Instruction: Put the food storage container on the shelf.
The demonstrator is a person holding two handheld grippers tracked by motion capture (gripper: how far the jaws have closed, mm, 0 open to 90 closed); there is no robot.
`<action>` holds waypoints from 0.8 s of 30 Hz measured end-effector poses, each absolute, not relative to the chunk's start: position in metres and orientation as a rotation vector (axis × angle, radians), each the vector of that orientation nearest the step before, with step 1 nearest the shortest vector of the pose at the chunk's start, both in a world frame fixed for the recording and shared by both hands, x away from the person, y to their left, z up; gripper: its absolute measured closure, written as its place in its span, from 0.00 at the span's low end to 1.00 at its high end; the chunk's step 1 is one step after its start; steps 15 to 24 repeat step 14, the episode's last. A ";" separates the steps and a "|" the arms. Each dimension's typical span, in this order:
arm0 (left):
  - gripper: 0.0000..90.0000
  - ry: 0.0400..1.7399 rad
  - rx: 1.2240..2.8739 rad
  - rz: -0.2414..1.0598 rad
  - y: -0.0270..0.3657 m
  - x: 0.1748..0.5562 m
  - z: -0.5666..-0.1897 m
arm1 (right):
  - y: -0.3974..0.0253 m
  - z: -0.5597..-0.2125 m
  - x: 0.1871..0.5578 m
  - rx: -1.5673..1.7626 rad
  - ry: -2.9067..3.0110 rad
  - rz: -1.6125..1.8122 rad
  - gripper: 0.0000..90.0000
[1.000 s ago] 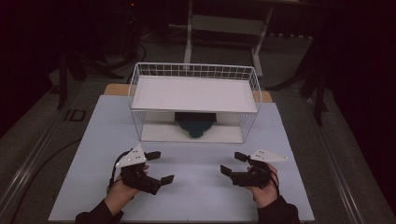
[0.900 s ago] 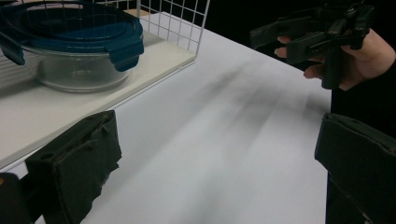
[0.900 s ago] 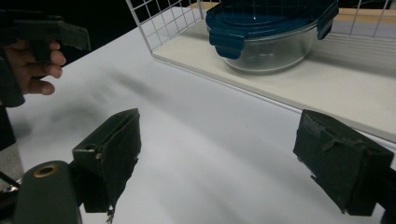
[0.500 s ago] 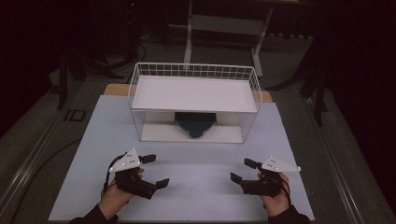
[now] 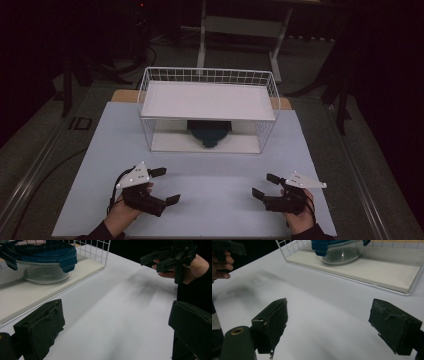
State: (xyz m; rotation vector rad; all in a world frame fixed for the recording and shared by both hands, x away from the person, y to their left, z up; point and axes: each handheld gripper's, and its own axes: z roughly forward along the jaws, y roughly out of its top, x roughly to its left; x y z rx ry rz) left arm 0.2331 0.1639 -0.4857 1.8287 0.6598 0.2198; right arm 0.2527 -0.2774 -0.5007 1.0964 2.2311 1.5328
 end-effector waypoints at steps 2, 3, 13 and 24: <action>0.00 0.663 1.827 0.223 0.164 0.233 -0.486 | -0.277 -0.502 0.254 1.098 2.234 1.518 0.17; 0.00 0.666 1.826 0.222 0.164 0.234 -0.487 | -0.277 -0.503 0.254 1.097 2.237 1.518 0.17; 0.00 0.667 1.834 0.213 0.162 0.236 -0.490 | -0.279 -0.507 0.257 1.139 2.248 1.521 0.17; 0.00 0.670 1.834 0.214 0.162 0.236 -0.491 | -0.279 -0.507 0.258 1.139 2.249 1.519 0.17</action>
